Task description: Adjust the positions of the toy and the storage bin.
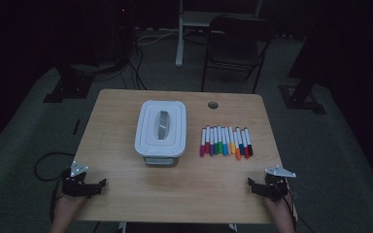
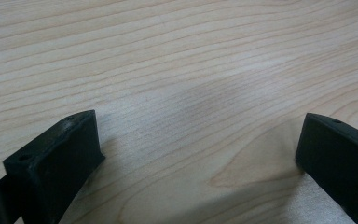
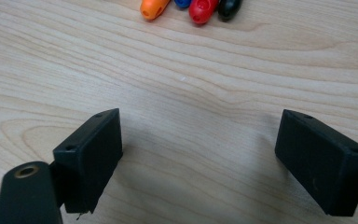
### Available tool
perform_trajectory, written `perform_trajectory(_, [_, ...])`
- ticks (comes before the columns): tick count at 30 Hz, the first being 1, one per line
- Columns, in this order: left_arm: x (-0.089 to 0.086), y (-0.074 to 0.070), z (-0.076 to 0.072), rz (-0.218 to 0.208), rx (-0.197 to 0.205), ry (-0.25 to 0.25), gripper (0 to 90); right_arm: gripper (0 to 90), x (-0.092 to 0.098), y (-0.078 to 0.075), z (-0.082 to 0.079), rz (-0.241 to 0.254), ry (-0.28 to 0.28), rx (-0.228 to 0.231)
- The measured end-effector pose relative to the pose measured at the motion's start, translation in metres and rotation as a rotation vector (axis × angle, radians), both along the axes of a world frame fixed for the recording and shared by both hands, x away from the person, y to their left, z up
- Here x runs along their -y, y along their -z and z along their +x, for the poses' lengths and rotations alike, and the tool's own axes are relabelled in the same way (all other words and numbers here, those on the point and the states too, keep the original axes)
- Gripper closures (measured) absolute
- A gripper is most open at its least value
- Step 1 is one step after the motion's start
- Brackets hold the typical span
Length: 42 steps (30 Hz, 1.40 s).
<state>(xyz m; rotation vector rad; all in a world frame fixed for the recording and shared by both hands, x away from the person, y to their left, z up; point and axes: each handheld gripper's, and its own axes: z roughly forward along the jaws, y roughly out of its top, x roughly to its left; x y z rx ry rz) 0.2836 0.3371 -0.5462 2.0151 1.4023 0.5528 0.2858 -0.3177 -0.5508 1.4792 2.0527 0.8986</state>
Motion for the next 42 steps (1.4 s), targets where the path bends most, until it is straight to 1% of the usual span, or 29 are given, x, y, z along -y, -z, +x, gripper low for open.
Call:
perform_trajectory(2, [-0.002, 0.0, -0.001, -0.016, 0.0, 0.007, 0.5, 14.3, 0.0, 0.0, 0.0, 0.0, 0.0, 0.0])
perform_trajectory(3, [-0.002, 0.0, -0.001, -0.016, 0.0, 0.007, 0.5, 14.3, 0.0, 0.0, 0.0, 0.0, 0.0, 0.0])
perform_trajectory(4, [0.001, 0.0, -0.001, 0.021, 0.0, 0.017, 0.4, 14.2, 0.0, 0.0, 0.0, 0.0, 0.0, -0.001])
perform_trajectory(8, [0.004, 0.0, -0.003, 0.021, 0.0, 0.018, 0.5, 14.2, 0.0, 0.0, 0.0, 0.001, 0.0, -0.002])
perform_trajectory(11, [0.007, 0.0, -0.005, 0.022, -0.002, -0.011, 0.5, 13.5, 0.0, 0.0, 0.0, -0.001, -0.003, -0.003])
perform_trajectory(14, [0.009, 0.0, -0.004, 0.021, 0.0, -0.018, 0.5, 13.5, 0.0, 0.0, -0.001, 0.008, -0.015, -0.005])
perform_trajectory(16, [0.01, 0.0, -0.004, 0.021, -0.002, -0.027, 0.5, 13.5, -0.001, 0.0, -0.001, 0.001, -0.015, -0.001])
perform_trajectory(18, [0.01, 0.0, -0.003, 0.023, -0.006, -0.026, 0.5, 13.4, -0.002, 0.0, -0.002, -0.002, -0.023, -0.003])
perform_trajectory(19, [0.011, -0.001, -0.002, 0.025, -0.011, -0.003, 0.5, 13.3, -0.004, 0.0, -0.002, -0.003, -0.023, -0.003])
perform_trajectory(20, [0.011, -0.001, -0.002, 0.025, -0.011, -0.003, 0.5, 13.3, -0.004, 0.0, -0.002, -0.003, -0.023, -0.003])
perform_trajectory(22, [0.012, -0.001, 0.001, 0.02, -0.01, 0.011, 0.5, 13.3, -0.01, 0.0, -0.003, -0.004, -0.03, -0.002])
perform_trajectory(24, [0.013, -0.001, 0.002, 0.023, -0.009, 0.014, 0.5, 13.3, -0.012, -0.001, -0.003, -0.003, -0.031, -0.007])
perform_trajectory(25, [0.015, -0.001, 0.003, 0.024, -0.01, 0.023, 0.5, 13.3, -0.016, -0.004, -0.001, 0.015, -0.04, -0.002])
perform_trajectory(26, [0.016, -0.001, 0.004, 0.031, -0.01, 0.027, 0.5, 13.3, -0.016, -0.004, -0.001, 0.015, -0.04, -0.002])
perform_trajectory(27, [0.018, -0.003, 0.006, 0.03, 0.001, 0.039, 0.5, 13.3, -0.021, -0.009, 0.001, 0.003, -0.046, 0.02])
perform_trajectory(28, [0.018, -0.003, 0.006, 0.03, 0.001, 0.039, 0.5, 13.3, -0.021, -0.009, 0.001, 0.003, -0.046, 0.02])
perform_trajectory(29, [0.019, -0.003, 0.008, 0.031, 0.002, 0.04, 0.5, 13.3, -0.024, -0.011, 0.002, 0.004, -0.053, 0.033])
perform_trajectory(30, [0.02, -0.004, 0.01, 0.028, 0.004, 0.043, 0.5, 13.3, -0.029, -0.016, 0.004, -0.001, -0.062, 0.046])
perform_trajectory(31, [0.021, -0.006, 0.013, 0.016, 0.012, 0.051, 0.5, 13.3, -0.032, -0.018, 0.007, 0.008, -0.066, 0.049])
perform_trajectory(32, [0.021, -0.006, 0.013, 0.016, 0.012, 0.051, 0.5, 13.3, -0.035, -0.02, 0.009, 0.02, -0.07, 0.054])
perform_trajectory(33, [0.023, -0.009, 0.017, 0.017, 0.019, 0.058, 0.5, 13.3, -0.038, -0.022, 0.012, 0.029, -0.074, 0.054])
perform_trajectory(34, [0.025, -0.01, 0.019, 0.02, 0.021, 0.06, 0.5, 13.3, -0.042, -0.024, 0.016, 0.033, -0.08, 0.056])
perform_trajectory(35, [0.025, -0.01, 0.019, 0.02, 0.021, 0.06, 0.5, 13.3, -0.042, -0.024, 0.016, 0.033, -0.08, 0.056])
perform_trajectory(36, [0.027, -0.012, 0.022, 0.023, 0.025, 0.065, 0.5, 13.3, -0.046, -0.027, 0.019, 0.037, -0.088, 0.062])
perform_trajectory(37, [0.029, -0.014, 0.027, 0.019, 0.027, 0.07, 0.5, 13.3, -0.056, -0.032, 0.026, 0.039, -0.103, 0.076])
perform_trajectory(38, [0.029, -0.014, 0.027, 0.019, 0.027, 0.07, 0.5, 13.3, -0.06, -0.034, 0.029, 0.044, -0.11, 0.081])
perform_trajectory(39, [0.031, -0.015, 0.03, 0.02, 0.031, 0.072, 0.5, 13.3, -0.06, -0.034, 0.029, 0.044, -0.11, 0.081])
perform_trajectory(40, [0.034, -0.016, 0.035, 0.014, 0.037, 0.077, 0.5, 13.3, -0.072, -0.039, 0.037, 0.052, -0.13, 0.098])
perform_trajectory(42, [0.035, -0.017, 0.037, 0.013, 0.037, 0.079, 0.5, 13.3, -0.075, -0.04, 0.04, 0.054, -0.135, 0.098])
